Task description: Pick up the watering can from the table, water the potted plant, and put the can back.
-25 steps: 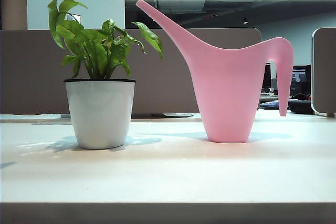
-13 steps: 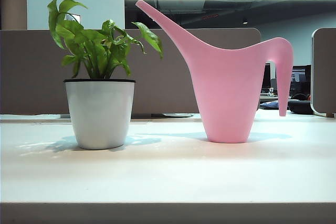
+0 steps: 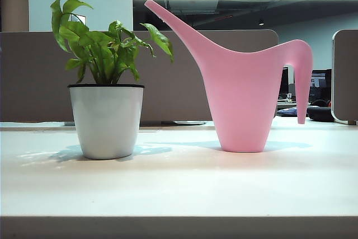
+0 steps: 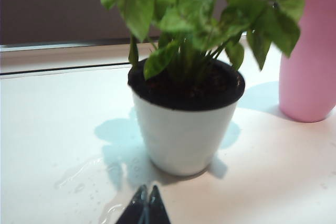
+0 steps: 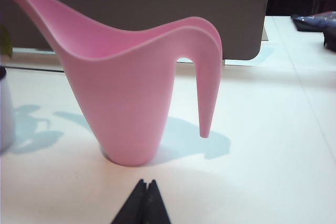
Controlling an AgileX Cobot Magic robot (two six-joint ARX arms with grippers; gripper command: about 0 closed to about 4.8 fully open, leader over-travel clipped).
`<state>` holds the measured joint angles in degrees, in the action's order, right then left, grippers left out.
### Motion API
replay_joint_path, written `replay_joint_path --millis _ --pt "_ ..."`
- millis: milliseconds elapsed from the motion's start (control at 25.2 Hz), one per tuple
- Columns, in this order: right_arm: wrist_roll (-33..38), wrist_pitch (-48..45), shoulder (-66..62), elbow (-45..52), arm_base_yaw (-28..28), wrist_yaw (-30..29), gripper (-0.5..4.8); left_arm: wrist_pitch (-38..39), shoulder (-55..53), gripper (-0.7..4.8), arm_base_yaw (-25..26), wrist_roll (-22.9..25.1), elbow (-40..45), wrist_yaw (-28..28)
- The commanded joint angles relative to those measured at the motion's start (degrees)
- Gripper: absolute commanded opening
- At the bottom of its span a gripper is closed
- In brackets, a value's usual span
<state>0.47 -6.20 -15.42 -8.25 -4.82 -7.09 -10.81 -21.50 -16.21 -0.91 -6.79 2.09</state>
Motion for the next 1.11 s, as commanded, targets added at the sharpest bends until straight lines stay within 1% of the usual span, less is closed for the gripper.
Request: replay_joint_path --millis 40,158,238,277,436,515,594,634,674,713,832,911,1030,1109 --pt "-0.37 -4.04 0.02 2.08 -0.02 1.51 -0.01 -4.81 0.17 -0.06 0.11 -1.66 2.21 -1.92" --pt "0.37 -3.93 1.36 2.49 -0.07 0.72 -0.01 -4.76 2.97 -0.06 0.09 -2.54 2.43 -1.88" --pt "-0.24 -2.97 3.06 2.51 -0.04 0.81 -0.01 -4.04 6.10 -0.06 0.11 -2.05 2.43 -1.92" --pt "-2.49 -2.58 4.09 2.80 -0.04 0.72 -0.01 -1.62 8.22 -0.06 0.09 -0.11 2.40 -1.97" --pt "-2.89 -1.81 6.99 3.80 -0.04 0.79 -0.01 5.77 11.76 -0.06 0.11 3.52 2.43 -2.56" --pt "-3.21 0.00 9.03 4.57 -0.04 0.79 -0.01 7.58 13.42 -0.06 0.11 3.50 2.51 -2.58" --pt "-4.15 3.21 12.39 6.64 -0.02 0.98 -0.01 7.58 16.63 -0.06 0.11 3.48 3.34 -4.63" --pt "-4.15 4.31 14.43 8.04 -0.02 1.01 -0.01 8.76 18.91 -0.06 0.11 3.30 3.58 -6.58" --pt "-4.66 6.51 15.47 8.17 -0.02 0.98 -0.01 10.54 20.96 -0.06 0.11 3.21 3.69 -7.34" --pt "-4.85 6.78 15.45 8.17 -0.02 0.96 -0.01 11.17 21.42 -0.06 0.11 2.58 3.74 -7.52" --pt "-5.03 5.92 15.47 8.17 -0.07 0.74 -0.01 11.56 21.33 -0.06 0.02 2.21 4.00 -7.37" --pt "-5.16 5.97 15.47 8.17 0.02 0.96 -0.01 10.47 21.33 -0.06 0.04 2.45 4.55 -7.34" --pt "-7.19 5.51 15.47 8.17 0.02 1.03 -0.01 7.28 21.33 -0.06 0.04 2.40 6.47 -6.69" --pt "-7.17 5.62 15.47 8.17 0.02 1.20 -0.01 8.63 21.33 -0.06 0.04 2.51 6.43 -6.38"
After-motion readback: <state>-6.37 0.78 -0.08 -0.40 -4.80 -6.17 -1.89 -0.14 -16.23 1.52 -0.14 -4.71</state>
